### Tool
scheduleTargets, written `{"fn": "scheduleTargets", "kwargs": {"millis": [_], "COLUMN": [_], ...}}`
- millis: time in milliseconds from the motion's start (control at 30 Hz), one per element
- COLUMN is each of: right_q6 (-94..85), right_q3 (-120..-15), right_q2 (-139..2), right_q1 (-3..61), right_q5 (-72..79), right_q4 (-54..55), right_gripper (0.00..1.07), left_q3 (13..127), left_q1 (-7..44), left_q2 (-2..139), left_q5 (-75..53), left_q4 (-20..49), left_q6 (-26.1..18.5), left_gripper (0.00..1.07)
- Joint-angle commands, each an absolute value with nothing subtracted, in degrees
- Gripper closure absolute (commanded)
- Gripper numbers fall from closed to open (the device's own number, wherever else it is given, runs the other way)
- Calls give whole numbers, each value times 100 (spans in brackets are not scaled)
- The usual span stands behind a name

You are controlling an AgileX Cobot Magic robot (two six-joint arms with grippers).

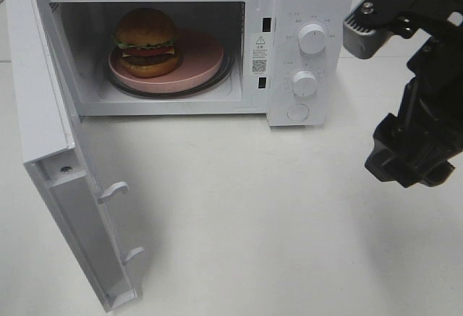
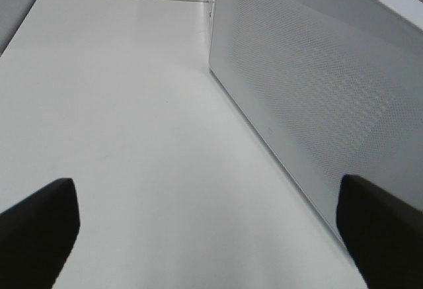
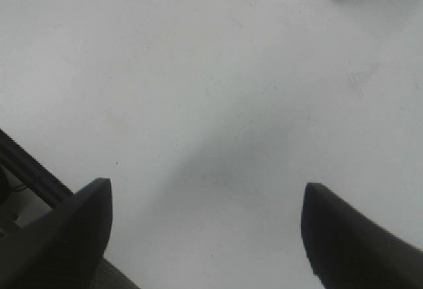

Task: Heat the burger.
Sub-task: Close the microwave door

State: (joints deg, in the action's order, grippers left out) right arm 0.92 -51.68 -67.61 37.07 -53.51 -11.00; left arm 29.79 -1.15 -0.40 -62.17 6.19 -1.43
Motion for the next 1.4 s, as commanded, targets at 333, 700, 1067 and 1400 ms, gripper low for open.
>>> {"fn": "scheduleTargets", "kwargs": {"millis": [333,700,1067,1400], "right_q6": [378,670,762,642], "right_q3": [-4332,-3621,-3077,-2871], "right_q2": [-5495,-3650,-1851,-281], "right_q1": [3363,1925,1054,544], "right_q5": [-5541,-5764,-5775,-5712], "right_q4": [-779,-659,-659,-596], "right_gripper": [31,31,31,31], "left_q3": [2962,2962,2962,2962], "left_q1": [-115,-115,-115,-115], "left_q2": [-126,-126,-126,-126], "left_q5": [-6136,-6136,-6136,-6136], "left_q4": [625,625,625,625], "left_q6": [-126,-126,-126,-126], "left_gripper": [9,9,9,9]}}
